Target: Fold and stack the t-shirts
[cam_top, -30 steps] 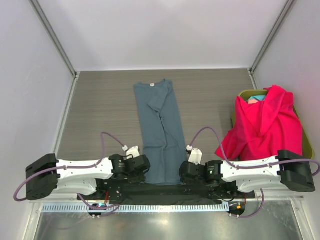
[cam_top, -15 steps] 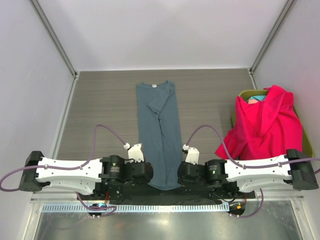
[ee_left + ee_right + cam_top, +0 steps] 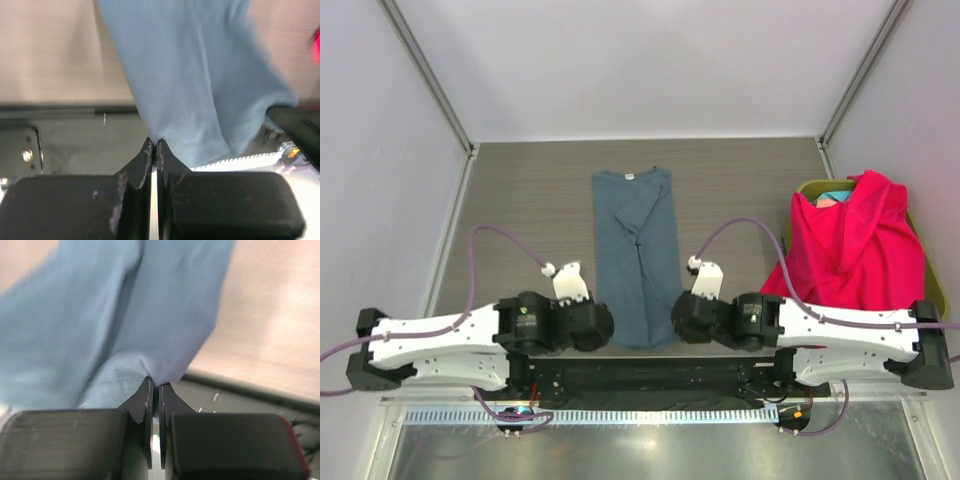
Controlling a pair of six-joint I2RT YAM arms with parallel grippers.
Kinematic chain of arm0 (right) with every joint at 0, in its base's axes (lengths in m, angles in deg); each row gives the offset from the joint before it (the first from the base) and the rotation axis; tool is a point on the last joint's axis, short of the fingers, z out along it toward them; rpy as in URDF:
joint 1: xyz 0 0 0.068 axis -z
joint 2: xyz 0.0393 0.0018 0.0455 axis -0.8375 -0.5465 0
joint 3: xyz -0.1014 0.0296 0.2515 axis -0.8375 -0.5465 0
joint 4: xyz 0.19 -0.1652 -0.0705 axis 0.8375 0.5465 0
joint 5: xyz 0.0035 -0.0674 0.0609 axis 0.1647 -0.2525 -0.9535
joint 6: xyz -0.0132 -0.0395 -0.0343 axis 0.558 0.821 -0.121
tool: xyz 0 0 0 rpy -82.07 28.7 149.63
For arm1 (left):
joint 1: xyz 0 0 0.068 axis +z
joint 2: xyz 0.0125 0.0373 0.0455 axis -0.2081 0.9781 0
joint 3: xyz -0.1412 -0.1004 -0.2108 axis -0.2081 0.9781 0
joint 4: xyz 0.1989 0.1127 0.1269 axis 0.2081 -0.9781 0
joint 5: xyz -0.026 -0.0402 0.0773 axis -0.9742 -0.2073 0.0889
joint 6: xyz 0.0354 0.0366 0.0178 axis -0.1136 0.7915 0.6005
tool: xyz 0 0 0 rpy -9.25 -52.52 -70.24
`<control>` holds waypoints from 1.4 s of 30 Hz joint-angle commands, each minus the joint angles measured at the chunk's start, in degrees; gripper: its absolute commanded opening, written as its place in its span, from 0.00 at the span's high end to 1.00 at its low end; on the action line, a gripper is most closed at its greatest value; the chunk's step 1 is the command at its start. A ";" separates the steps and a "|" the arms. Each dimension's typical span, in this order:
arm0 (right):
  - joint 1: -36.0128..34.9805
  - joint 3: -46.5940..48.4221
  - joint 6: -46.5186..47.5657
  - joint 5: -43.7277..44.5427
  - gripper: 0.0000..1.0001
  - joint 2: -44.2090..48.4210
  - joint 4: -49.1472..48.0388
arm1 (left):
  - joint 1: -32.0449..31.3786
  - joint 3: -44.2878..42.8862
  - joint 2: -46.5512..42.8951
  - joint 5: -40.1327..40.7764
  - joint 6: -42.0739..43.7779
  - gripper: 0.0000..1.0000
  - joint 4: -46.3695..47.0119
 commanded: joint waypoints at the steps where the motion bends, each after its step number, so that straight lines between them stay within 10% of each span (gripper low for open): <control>1: 9.87 6.12 11.64 2.06 0.99 -2.43 1.21 | 12.95 -3.69 -3.18 3.00 14.06 1.00 0.85; 8: 31.06 18.25 31.60 -6.99 0.99 -15.94 -4.58 | 42.40 -10.79 8.40 -14.14 40.79 1.00 14.48; 15: 41.81 32.40 40.84 -12.53 0.99 -34.14 -7.23 | 57.64 -23.52 28.70 -25.75 50.38 1.00 21.08; 32: 50.08 50.33 45.77 -22.46 0.99 -55.08 -8.29 | 66.00 -39.79 54.55 -29.45 53.99 0.98 20.30; 35: 52.27 58.66 46.12 -26.05 0.64 -60.78 -6.19 | 67.76 -45.41 61.66 -33.05 53.55 0.80 17.06; 36: 54.28 62.35 46.03 -26.33 0.39 -64.63 -4.78 | 69.24 -52.66 64.21 -33.75 53.47 0.71 15.47; 42: 60.01 99.12 45.15 -29.24 0.27 -76.19 9.91 | 71.37 -88.62 78.38 -36.57 54.60 0.48 -0.88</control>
